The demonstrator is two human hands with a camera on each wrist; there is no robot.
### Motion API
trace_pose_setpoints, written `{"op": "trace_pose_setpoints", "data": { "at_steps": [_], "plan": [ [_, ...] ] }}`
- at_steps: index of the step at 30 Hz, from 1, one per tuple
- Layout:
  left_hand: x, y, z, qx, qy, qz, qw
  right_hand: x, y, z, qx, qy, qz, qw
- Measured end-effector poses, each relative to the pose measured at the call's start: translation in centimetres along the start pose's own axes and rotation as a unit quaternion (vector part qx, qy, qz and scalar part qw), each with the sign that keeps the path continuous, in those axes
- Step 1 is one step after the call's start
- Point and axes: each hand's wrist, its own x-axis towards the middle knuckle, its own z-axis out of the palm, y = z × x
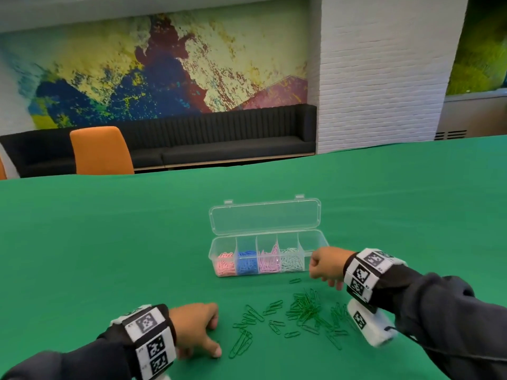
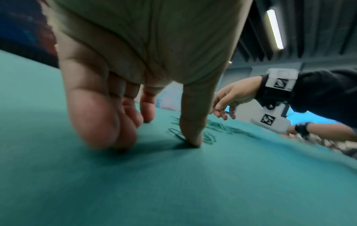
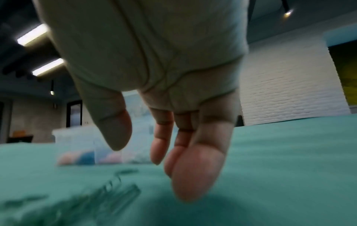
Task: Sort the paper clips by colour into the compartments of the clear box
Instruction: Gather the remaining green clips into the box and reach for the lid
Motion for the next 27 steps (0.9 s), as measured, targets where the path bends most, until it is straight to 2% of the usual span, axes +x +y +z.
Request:
{"op": "trace_pose_setpoints", "data": {
  "at_steps": [3, 5, 9, 12, 15, 18, 22, 27],
  "plan": [
    [-0.4, 1.8, 1.0, 0.083, 0.059, 0.028, 0.994, 0.1, 0.2, 1.7, -0.124, -0.021, 0.034, 0.991],
    [0.2, 3.6, 1.6, 0.053, 0.071, 0.049, 0.995, 0.5, -1.0, 3.0, -0.118, -0.023, 0.021, 0.993],
    [2.1, 6.7, 2.0, 0.008, 0.101, 0.090, 0.991, 0.5, -4.4, 4.3, -0.036, -0.067, -0.029, 0.997],
    [2.9, 6.9, 0.7, -0.033, 0.133, 0.095, 0.986, 1.1, -5.0, 3.8, -0.112, 0.025, -0.077, 0.990],
    [3.3, 5.4, -0.5, -0.046, 0.156, 0.065, 0.985, 1.9, -4.2, 3.7, -0.144, 0.043, -0.103, 0.983],
    [3.6, 4.4, -0.6, -0.011, 0.120, 0.046, 0.992, 2.5, -3.8, 4.0, -0.170, 0.021, -0.112, 0.979],
    [4.9, 5.5, -0.4, -0.007, 0.094, 0.056, 0.994, 2.6, -3.7, 4.2, -0.148, -0.019, -0.119, 0.982],
    [6.3, 9.1, -1.3, -0.002, 0.072, 0.099, 0.992, 1.0, -2.1, 3.7, -0.047, -0.140, -0.108, 0.983]
  ]
}}
